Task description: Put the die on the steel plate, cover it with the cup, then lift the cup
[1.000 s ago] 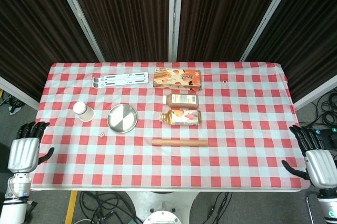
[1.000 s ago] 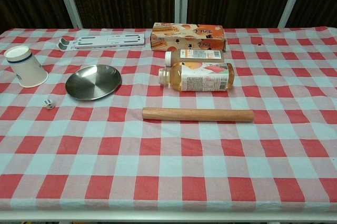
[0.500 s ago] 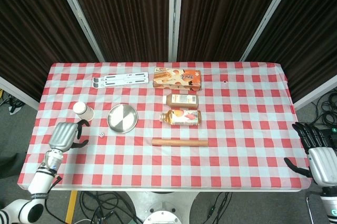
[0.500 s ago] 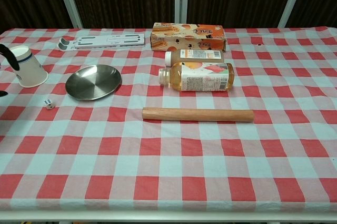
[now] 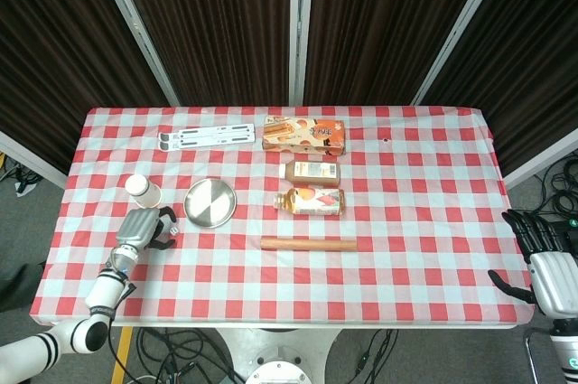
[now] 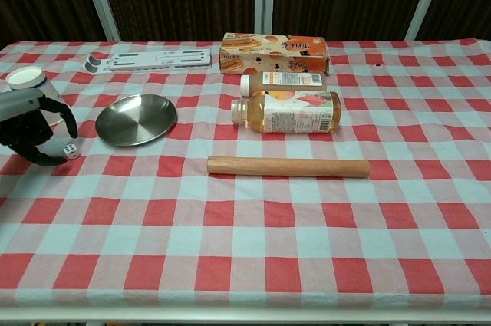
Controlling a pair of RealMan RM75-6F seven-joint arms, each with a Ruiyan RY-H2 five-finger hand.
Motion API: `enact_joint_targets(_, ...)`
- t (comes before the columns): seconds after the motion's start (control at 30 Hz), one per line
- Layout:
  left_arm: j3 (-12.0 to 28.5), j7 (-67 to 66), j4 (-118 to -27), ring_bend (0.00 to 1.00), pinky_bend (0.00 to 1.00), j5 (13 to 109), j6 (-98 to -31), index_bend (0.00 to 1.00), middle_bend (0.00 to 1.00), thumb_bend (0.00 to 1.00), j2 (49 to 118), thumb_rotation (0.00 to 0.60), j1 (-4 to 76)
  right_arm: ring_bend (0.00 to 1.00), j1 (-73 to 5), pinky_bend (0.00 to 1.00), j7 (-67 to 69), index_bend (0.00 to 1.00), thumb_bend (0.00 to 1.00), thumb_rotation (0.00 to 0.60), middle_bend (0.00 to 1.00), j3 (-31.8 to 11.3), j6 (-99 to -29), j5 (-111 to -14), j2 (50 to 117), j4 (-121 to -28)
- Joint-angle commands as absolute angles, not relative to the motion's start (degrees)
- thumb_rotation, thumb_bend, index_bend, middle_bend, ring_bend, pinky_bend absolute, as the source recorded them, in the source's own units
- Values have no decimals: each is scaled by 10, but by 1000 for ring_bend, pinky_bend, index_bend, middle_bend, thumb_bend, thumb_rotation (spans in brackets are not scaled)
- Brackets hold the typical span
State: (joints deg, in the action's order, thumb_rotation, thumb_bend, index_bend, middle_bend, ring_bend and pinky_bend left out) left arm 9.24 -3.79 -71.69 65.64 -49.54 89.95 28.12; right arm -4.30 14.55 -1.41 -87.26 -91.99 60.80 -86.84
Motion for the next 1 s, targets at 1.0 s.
enact_joint_targets(1.0,96,-9,-744,903,905,676,-508,600,932,411,889,600,308,0,-39,0,157,0,122,600,72,-11,-874,-917,611,-857)
